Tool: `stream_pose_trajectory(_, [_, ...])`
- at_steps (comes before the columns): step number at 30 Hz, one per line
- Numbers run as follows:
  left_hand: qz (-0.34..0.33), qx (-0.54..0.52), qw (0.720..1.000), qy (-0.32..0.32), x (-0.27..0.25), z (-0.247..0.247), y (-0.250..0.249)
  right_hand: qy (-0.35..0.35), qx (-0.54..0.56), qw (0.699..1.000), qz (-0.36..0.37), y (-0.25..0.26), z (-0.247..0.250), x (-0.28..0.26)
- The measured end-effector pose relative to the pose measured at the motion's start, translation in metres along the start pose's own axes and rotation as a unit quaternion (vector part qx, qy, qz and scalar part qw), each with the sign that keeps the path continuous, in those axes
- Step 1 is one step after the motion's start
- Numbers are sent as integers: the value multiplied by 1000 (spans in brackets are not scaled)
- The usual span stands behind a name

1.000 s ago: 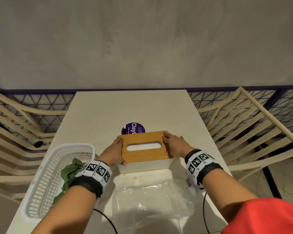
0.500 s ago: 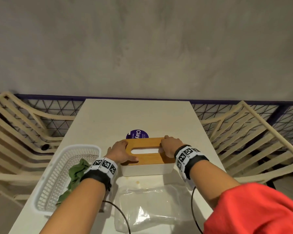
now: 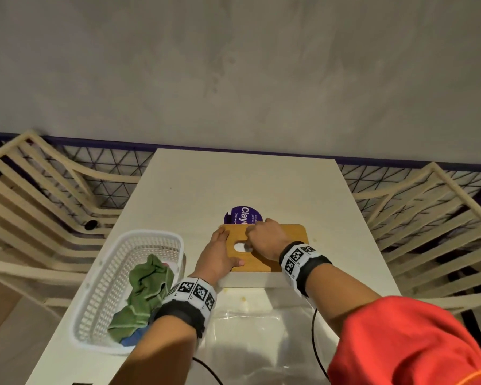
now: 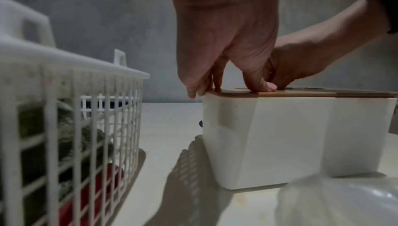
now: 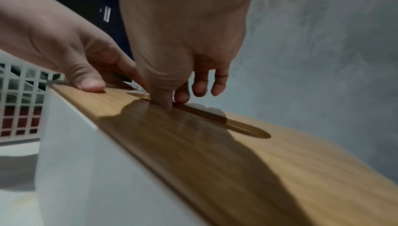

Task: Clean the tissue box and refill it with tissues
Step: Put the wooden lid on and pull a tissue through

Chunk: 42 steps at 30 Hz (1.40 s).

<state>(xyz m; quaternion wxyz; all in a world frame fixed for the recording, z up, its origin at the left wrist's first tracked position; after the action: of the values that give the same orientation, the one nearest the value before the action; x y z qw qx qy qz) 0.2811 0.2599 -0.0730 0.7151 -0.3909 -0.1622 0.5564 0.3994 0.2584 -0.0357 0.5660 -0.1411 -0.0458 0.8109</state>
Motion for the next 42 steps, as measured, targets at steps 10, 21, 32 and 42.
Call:
stream_pose_trajectory(10, [-5,4,1000,8,-2,-1,1,-32,153,987,33,-17,-3,-7])
stream_pose_trajectory(21, [-59,129,989,-38,8,6,-41,-40,353,933,-65,-37,-12,-6])
stream_pose_trajectory(32, [-58,30,996,-56,23,-6,-52,-15,402,905,-140,-47,-18,-30])
stream_pose_trajectory(42, [-59,31,998,-14,24,-12,-43,-80,457,860,-211,-68,-25,-35])
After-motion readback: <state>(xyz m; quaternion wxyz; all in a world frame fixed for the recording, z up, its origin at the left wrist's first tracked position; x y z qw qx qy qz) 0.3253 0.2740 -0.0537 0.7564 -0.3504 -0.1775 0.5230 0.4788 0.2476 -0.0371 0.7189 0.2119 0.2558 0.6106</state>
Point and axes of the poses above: each hand's wrist, its own x-axis towards the middle knuckle, its own z-axis out of the back of the hand, y = z × x, the point moved 5 cm from there along x, towards the middle knuckle, and after that the axes turned 6 degrees about -x, right-handed, at the moved point
